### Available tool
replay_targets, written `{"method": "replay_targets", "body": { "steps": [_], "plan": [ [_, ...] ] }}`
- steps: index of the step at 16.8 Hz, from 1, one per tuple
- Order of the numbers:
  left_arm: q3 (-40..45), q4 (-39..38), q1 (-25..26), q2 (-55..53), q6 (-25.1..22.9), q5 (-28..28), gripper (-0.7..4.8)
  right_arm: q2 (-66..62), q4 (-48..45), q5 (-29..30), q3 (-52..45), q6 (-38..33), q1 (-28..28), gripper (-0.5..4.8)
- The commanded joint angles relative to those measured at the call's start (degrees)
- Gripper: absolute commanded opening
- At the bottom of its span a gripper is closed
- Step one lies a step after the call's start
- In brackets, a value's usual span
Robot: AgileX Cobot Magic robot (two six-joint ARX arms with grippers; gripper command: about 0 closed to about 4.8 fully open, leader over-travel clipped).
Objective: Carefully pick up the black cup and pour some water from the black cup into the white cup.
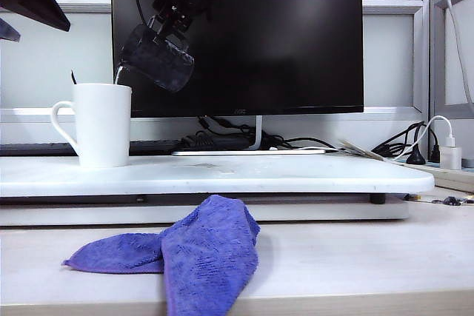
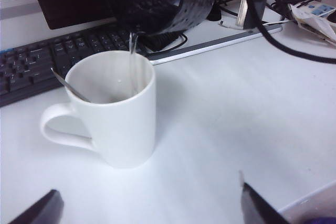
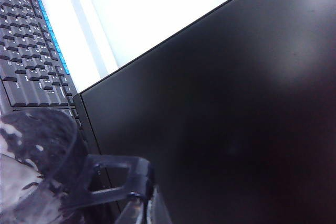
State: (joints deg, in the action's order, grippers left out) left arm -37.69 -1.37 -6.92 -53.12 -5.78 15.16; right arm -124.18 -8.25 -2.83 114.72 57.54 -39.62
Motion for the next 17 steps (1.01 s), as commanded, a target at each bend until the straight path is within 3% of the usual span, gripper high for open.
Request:
{"method": "replay_targets", "body": {
  "steps": [1, 8, 9, 14, 17],
  "plan": [
    [-0.1, 0.1, 0.0, 0.3, -0.2, 0.1, 4.79, 0.7, -2.6, 0.0, 0.6, -1.5, -0.2, -0.06],
    [-0.1, 0.3, 0.0, 0.3, -0.2, 0.1, 4.79, 1.2, -3.8, -0.3, 0.6, -23.7, -0.1, -0.06],
    [-0.1, 0.5, 0.0, 0.6, -0.2, 0.1, 4.79, 2.0, -4.0, -3.0, 0.6, -28.0, -0.1, -0.06],
    [-0.2, 2.2, 0.0, 2.8, 0.0, 0.0, 4.79, 9.0, -2.2, -8.1, 0.6, -37.4, 1.4, -0.07],
    [-0.2, 7.7, 0.0, 5.7, 0.6, 0.1, 4.79, 17.0, 5.4, -10.1, 0.6, -44.4, 4.3, -0.07]
  ]
}}
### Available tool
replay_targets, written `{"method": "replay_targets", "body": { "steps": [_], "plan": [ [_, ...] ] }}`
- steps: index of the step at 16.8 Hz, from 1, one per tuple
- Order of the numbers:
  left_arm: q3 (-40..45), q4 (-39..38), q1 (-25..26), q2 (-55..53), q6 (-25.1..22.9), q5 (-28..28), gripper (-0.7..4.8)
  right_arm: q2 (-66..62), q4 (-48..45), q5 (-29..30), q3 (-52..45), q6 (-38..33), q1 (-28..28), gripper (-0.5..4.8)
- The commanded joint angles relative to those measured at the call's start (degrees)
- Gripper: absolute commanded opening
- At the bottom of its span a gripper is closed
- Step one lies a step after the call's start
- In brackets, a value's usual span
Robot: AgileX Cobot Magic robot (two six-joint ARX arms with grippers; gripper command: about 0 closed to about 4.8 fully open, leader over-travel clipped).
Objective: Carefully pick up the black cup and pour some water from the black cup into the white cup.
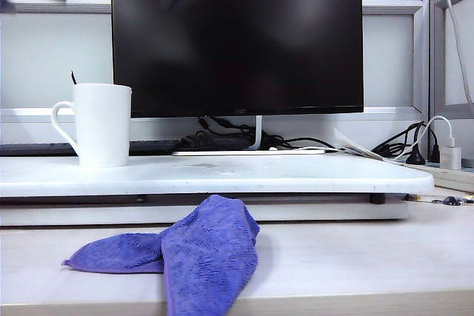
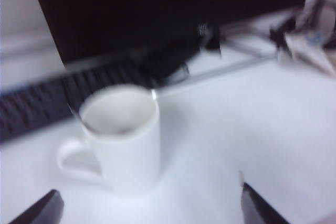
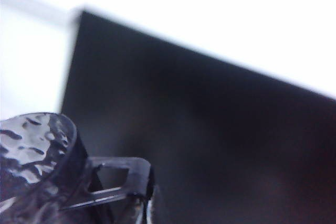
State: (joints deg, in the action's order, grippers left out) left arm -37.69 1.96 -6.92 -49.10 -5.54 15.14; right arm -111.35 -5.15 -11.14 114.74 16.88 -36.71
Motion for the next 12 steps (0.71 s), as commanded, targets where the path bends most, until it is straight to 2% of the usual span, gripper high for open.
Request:
{"method": "replay_targets", "body": {
  "steps": [1, 5, 7, 12],
  "plan": [
    [-0.2, 6.0, 0.0, 2.8, 2.1, 0.1, 4.79, 6.6, 3.7, -4.4, 0.6, -4.1, 2.1, -0.07],
    [-0.2, 8.3, 0.0, 4.6, 7.5, 0.2, 4.79, 13.4, 18.2, -5.5, 0.5, -10.9, 6.4, -0.07],
    [-0.2, 8.5, 0.0, 5.0, 11.6, 0.3, 4.79, 14.2, 23.6, -5.2, -0.1, -11.3, 7.5, -0.07],
    [-0.2, 8.4, 0.0, 5.0, 11.6, 0.3, 4.79, 15.5, 27.2, -1.7, -4.2, -13.8, 7.6, -0.07]
  ]
}}
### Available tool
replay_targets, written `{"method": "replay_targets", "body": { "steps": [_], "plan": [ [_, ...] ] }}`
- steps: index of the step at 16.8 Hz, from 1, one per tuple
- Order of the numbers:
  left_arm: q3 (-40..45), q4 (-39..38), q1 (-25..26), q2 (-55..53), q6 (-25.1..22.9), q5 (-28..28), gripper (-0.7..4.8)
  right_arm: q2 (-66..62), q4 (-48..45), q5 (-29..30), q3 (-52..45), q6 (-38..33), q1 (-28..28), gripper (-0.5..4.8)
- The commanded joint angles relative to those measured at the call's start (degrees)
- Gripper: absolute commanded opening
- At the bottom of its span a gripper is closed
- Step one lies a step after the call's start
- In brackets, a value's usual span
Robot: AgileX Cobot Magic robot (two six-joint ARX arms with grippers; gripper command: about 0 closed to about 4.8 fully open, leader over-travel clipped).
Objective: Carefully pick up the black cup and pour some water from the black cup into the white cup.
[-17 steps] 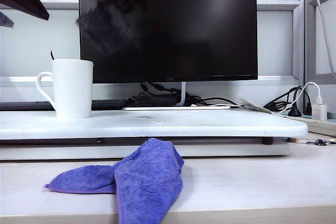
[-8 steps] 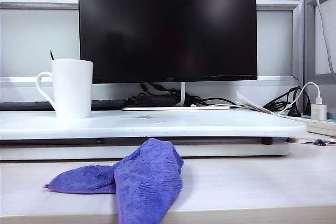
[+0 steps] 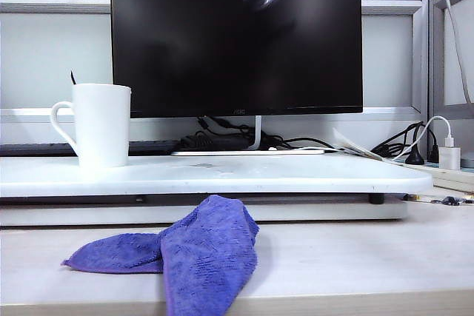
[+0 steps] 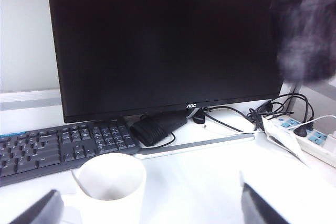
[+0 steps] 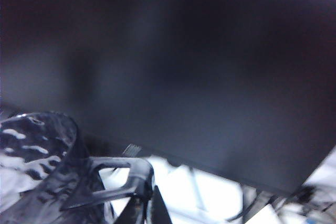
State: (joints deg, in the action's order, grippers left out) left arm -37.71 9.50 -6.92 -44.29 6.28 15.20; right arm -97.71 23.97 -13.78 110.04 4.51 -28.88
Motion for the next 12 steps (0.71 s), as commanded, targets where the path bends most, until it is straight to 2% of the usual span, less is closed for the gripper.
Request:
{"method": "replay_targets", "body": {
  "steps": [1, 4, 6, 9, 12],
  "plan": [
    [-0.2, 0.9, 0.0, 0.2, -0.2, 0.3, 4.79, 3.1, -1.9, 1.0, 0.5, -1.6, -0.3, -0.07],
    [-0.2, 0.9, 0.0, 0.2, -0.2, 0.5, 4.79, 11.4, -0.3, 0.7, 0.5, -1.5, 0.0, -0.07],
    [-0.2, 0.9, 0.0, 0.2, -0.2, 0.5, 4.79, 17.1, 4.1, 0.6, 0.5, -1.5, -0.1, -0.07],
    [-0.1, 0.7, 0.0, 0.2, -0.2, 0.7, 4.79, 28.8, 16.9, 0.6, 0.5, -1.5, -0.2, -0.07],
    [-0.1, 0.7, 0.0, 0.2, -0.2, 0.7, 4.79, 39.8, 21.0, 0.3, -0.8, -1.5, -0.2, -0.07]
  ]
}}
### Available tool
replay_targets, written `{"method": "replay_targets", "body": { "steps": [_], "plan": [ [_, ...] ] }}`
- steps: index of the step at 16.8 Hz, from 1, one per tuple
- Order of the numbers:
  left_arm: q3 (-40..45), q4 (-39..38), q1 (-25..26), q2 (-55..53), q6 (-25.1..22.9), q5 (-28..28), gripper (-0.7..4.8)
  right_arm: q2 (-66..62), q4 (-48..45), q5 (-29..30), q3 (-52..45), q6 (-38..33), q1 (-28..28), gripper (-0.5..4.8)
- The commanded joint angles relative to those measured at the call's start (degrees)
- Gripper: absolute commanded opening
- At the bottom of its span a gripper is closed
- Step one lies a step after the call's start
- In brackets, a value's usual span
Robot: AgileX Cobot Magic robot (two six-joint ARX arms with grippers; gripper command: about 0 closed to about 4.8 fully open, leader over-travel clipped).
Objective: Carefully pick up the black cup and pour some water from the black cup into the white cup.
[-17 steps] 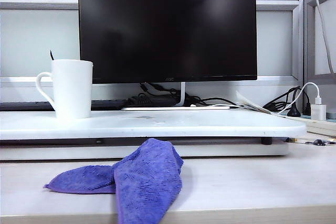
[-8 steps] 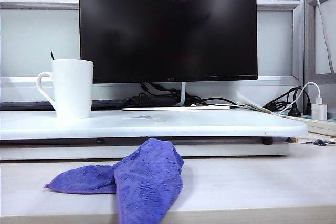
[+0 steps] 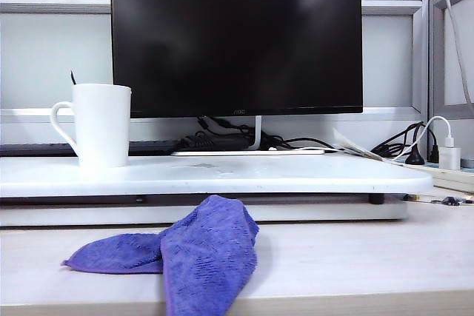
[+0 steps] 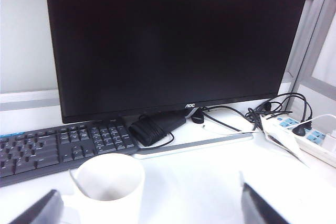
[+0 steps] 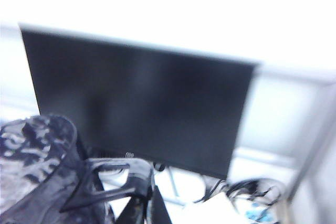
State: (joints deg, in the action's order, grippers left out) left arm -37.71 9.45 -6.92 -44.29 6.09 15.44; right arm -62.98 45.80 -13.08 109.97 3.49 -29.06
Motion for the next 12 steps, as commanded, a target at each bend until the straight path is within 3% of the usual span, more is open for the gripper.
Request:
{"method": "replay_targets", "body": {
  "steps": [1, 5, 7, 10, 12],
  "plan": [
    [-0.1, 0.7, 0.0, 0.1, 0.0, 0.4, 4.79, 9.2, -0.9, -1.0, -3.8, -0.5, 0.1, -0.07],
    [-0.1, 0.6, 0.0, 0.1, 0.0, 0.4, 4.79, 17.7, -6.8, -0.8, -24.1, -0.5, 0.1, -0.07],
    [-0.1, 0.3, 0.0, 0.1, 0.0, 0.4, 4.79, 19.1, -19.2, 1.7, -37.2, -0.5, 0.1, -0.07],
    [-0.1, 0.4, 0.0, 0.2, -0.1, 0.4, 4.79, 13.9, -48.4, 4.4, -54.8, -3.6, 0.2, -0.07],
    [-0.1, 0.3, 0.0, 0.2, -0.1, 0.4, 4.79, 4.5, -54.9, 4.7, -56.1, -5.0, 0.3, -0.07]
  ]
}}
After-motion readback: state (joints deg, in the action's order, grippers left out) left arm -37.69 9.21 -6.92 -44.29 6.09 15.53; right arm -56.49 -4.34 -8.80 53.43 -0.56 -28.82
